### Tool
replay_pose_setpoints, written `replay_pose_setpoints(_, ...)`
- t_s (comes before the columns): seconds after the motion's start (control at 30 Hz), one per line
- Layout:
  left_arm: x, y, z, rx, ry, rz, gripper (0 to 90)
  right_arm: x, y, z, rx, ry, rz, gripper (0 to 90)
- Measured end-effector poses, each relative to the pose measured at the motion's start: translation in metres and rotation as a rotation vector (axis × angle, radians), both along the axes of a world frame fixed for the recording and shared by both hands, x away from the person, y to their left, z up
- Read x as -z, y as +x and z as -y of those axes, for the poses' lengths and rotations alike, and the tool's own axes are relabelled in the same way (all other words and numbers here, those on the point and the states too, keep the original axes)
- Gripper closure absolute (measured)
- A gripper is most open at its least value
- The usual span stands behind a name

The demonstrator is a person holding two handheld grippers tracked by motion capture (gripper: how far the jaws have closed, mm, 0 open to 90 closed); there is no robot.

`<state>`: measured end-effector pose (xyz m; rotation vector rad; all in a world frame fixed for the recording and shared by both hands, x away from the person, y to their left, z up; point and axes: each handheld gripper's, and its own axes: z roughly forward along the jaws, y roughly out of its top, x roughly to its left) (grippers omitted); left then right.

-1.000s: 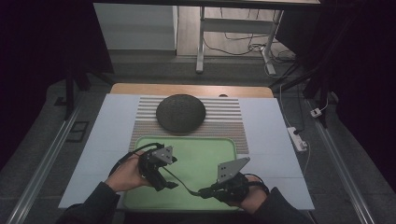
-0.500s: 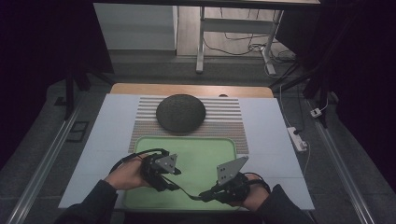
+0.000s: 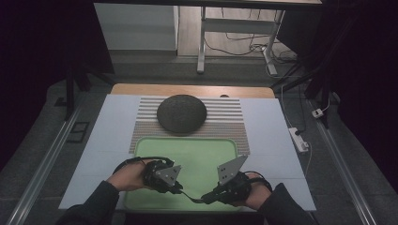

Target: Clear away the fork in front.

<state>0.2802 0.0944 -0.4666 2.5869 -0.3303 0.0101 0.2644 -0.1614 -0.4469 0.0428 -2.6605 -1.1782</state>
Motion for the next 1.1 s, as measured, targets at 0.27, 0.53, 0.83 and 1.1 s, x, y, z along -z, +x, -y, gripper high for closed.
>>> replay_pose_setpoints(0.27,-0.002,-0.009,0.006,0.067,0.046,-0.026,86.7,0.001,0.004,0.004,-0.007,0.011,-0.028,84.8)
replay_pose_setpoints(0.53,-0.007,-0.004,0.004,-0.048,0.06,-0.083,86.8,-0.004,0.01,0.012,0.104,0.042,0.011,66.3)
replay_pose_setpoints(0.83,-0.007,0.009,-0.01,-0.293,0.056,-0.144,86.6,-0.01,0.014,0.032,0.342,0.045,0.085,45.0)
replay_pose_setpoints(1.1,-0.003,0.016,-0.024,-0.516,0.068,-0.168,86.6,-0.012,0.013,0.055,0.596,0.031,0.07,27.3)
